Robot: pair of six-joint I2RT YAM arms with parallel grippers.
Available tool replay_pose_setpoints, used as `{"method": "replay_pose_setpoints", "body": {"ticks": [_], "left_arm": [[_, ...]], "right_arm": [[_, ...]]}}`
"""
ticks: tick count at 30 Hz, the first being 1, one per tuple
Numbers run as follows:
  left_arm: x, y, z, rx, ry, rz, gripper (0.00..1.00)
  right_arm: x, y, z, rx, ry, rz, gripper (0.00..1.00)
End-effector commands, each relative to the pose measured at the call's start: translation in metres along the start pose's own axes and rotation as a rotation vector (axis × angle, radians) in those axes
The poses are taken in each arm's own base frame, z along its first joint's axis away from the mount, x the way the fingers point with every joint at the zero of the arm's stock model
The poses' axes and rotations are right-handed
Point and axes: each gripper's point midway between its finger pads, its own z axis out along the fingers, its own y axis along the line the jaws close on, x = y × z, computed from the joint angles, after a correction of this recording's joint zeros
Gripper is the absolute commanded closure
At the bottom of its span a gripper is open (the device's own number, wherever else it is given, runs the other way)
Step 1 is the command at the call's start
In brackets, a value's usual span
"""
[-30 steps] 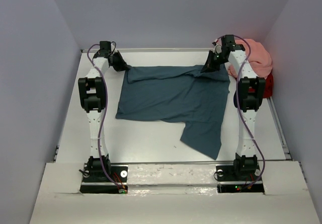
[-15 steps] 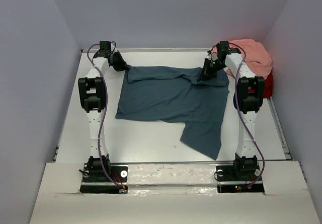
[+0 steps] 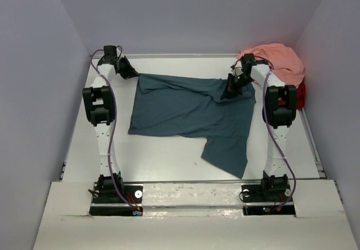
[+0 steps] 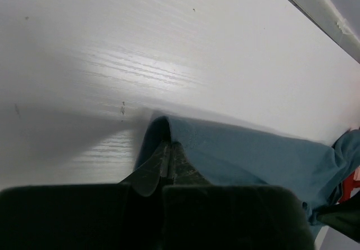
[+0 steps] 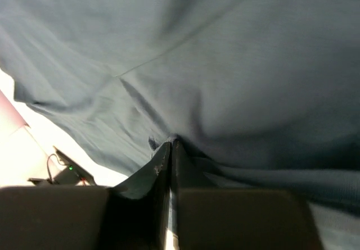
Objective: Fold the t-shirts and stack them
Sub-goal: Fold the flattened tshirt in 1/3 of the way
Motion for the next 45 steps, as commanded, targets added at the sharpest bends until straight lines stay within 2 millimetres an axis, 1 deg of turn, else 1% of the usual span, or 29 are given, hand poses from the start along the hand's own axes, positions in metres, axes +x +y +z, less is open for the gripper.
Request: {"method": "replay_pose_setpoints", "body": {"ticks": [1, 4, 5, 6, 8, 11, 12, 14, 16, 18, 19, 20, 22, 24, 25, 27, 28, 30, 32, 33, 34, 35, 36, 37, 39, 40, 42, 44, 45], "left_arm": [[-0.023, -0.007, -0.01, 0.039, -0.047, 0.018, 1.0], [-0.023, -0.005, -0.011, 0.038, -0.047, 0.015, 1.0], [-0.023, -0.006, -0.011, 0.039, -0.046, 0.015, 1.0], [-0.023, -0.005, -0.011, 0.039, -0.045, 0.014, 1.0], [-0.023, -0.005, -0.011, 0.04, -0.044, 0.014, 1.0], [-0.022, -0.005, -0.011, 0.039, -0.043, 0.018, 1.0], [-0.023, -0.005, -0.012, 0.039, -0.045, 0.018, 1.0], [-0.022, -0.004, -0.013, 0.036, -0.043, 0.02, 1.0], [-0.022, -0.004, -0.013, 0.034, -0.042, 0.024, 1.0], [-0.021, -0.003, -0.013, 0.03, -0.04, 0.024, 1.0], [-0.022, -0.003, -0.014, 0.032, -0.041, 0.023, 1.0], [-0.021, -0.004, -0.014, 0.03, -0.04, 0.024, 1.0], [-0.022, -0.002, -0.015, 0.027, -0.041, 0.022, 1.0], [-0.021, -0.001, -0.015, 0.025, -0.038, 0.02, 1.0], [-0.021, -0.001, -0.015, 0.025, -0.038, 0.022, 1.0], [-0.02, -0.001, -0.016, 0.024, -0.037, 0.021, 1.0], [-0.02, -0.001, -0.016, 0.022, -0.038, 0.023, 1.0], [-0.02, -0.001, -0.017, 0.02, -0.036, 0.023, 1.0], [-0.021, -0.002, -0.018, 0.018, -0.042, 0.028, 1.0], [-0.021, -0.001, -0.018, 0.017, -0.039, 0.028, 1.0], [-0.021, 0.0, -0.018, 0.014, -0.04, 0.025, 1.0], [-0.02, 0.0, -0.018, 0.015, -0.037, 0.025, 1.0], [-0.019, 0.0, -0.018, 0.015, -0.036, 0.024, 1.0], [-0.019, 0.001, -0.017, 0.014, -0.035, 0.022, 1.0], [-0.018, 0.001, -0.016, 0.013, -0.034, 0.021, 1.0], [-0.018, 0.002, -0.015, 0.012, -0.031, 0.023, 1.0], [-0.018, 0.002, -0.016, 0.011, -0.032, 0.023, 1.0], [-0.018, 0.002, -0.016, 0.01, -0.034, 0.025, 1.0], [-0.018, 0.003, -0.016, 0.008, -0.034, 0.024, 1.0]], "right_arm": [[0.003, 0.022, -0.011, -0.026, -0.038, -0.063, 0.67], [0.0, 0.024, -0.01, -0.034, -0.065, -0.072, 0.3], [-0.005, 0.026, -0.013, -0.036, -0.083, -0.079, 0.29], [-0.009, 0.026, -0.015, -0.025, -0.1, -0.086, 0.25], [-0.02, 0.033, -0.022, -0.023, -0.129, -0.098, 0.25], [-0.029, 0.036, -0.026, -0.013, -0.146, -0.107, 0.25], [-0.038, 0.041, -0.031, -0.013, -0.171, -0.12, 0.25], [-0.043, 0.045, -0.036, -0.01, -0.183, -0.125, 0.25], [-0.055, 0.053, -0.047, -0.008, -0.22, -0.144, 0.25], [-0.065, 0.045, -0.055, 0.007, -0.247, -0.131, 0.25], [-0.069, 0.045, -0.057, 0.012, -0.259, -0.135, 0.25], [-0.077, 0.041, -0.065, 0.023, -0.286, -0.133, 0.25], [-0.088, 0.026, -0.072, 0.05, -0.323, -0.12, 0.26], [-0.098, 0.008, -0.073, 0.078, -0.349, -0.099, 0.27], [-0.1, 0.007, -0.072, 0.081, -0.354, -0.107, 0.27], [-0.11, -0.011, -0.076, 0.114, -0.383, -0.086, 0.28], [-0.112, -0.012, -0.074, 0.113, -0.388, -0.091, 0.29], [-0.123, -0.018, -0.079, 0.118, -0.42, -0.084, 0.3], [-0.132, -0.029, -0.089, 0.119, -0.455, -0.067, 0.3], [-0.134, -0.029, -0.089, 0.119, -0.459, -0.069, 0.31], [-0.14, -0.031, -0.096, 0.118, -0.479, -0.067, 0.31], [-0.143, -0.039, -0.097, 0.123, -0.483, -0.056, 0.31], [-0.145, -0.039, -0.096, 0.121, -0.486, -0.06, 0.31], [-0.149, -0.043, -0.099, 0.124, -0.495, -0.059, 0.31], [-0.15, -0.045, -0.097, 0.125, -0.495, -0.058, 0.31], [-0.152, -0.05, -0.099, 0.127, -0.501, -0.052, 0.31], [-0.155, -0.053, -0.096, 0.132, -0.502, -0.054, 0.32], [-0.159, -0.052, -0.096, 0.124, -0.512, -0.064, 0.32], [-0.16, -0.055, -0.091, 0.125, -0.508, -0.062, 0.32]]}}
